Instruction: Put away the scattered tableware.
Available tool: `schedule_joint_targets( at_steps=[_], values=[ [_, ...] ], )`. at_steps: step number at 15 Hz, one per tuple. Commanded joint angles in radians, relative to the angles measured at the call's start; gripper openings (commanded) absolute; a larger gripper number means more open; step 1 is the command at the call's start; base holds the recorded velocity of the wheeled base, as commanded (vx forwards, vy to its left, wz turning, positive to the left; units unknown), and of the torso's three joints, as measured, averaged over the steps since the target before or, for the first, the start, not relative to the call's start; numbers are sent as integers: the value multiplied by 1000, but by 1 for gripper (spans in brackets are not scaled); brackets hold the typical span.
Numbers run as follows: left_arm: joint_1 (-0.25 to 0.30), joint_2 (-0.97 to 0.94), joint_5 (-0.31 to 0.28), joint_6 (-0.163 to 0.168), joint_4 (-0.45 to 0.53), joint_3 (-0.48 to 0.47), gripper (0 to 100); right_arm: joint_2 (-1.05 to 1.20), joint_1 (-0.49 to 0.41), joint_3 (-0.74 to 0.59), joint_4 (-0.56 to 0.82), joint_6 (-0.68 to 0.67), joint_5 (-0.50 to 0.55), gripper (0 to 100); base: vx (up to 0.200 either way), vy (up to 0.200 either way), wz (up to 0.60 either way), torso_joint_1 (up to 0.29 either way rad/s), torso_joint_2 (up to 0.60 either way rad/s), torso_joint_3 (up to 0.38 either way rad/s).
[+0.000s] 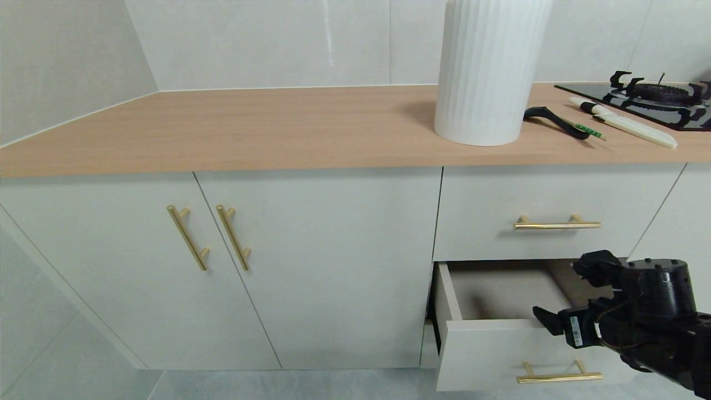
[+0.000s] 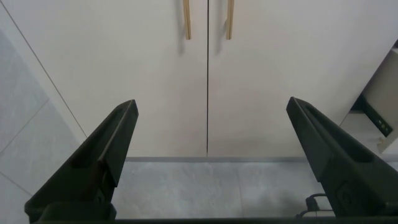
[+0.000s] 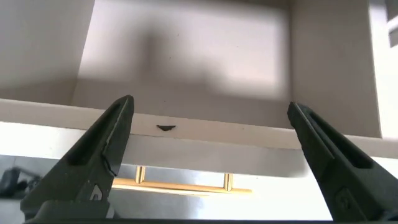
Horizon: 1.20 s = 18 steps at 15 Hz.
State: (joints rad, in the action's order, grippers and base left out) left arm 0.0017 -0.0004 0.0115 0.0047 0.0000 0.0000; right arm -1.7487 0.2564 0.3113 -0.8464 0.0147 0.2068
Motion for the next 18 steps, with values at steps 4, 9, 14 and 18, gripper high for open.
schedule_joint_targets(
  at_steps=[4,9,14,18],
  values=[
    [0,0,1,0,0,0,100,35,26,-50,15,1,17,100,0,0,0,0,0,0],
    [0,0,1,0,0,0,100,127,32,-24,259,1,17,100,0,0,0,0,0,0],
    [0,0,1,0,0,0,100,172,32,5,443,-4,16,100,0,0,0,0,0,0],
    [0,0,1,0,0,0,100,206,32,6,558,-5,16,100,0,0,0,0,0,0]
  ],
)
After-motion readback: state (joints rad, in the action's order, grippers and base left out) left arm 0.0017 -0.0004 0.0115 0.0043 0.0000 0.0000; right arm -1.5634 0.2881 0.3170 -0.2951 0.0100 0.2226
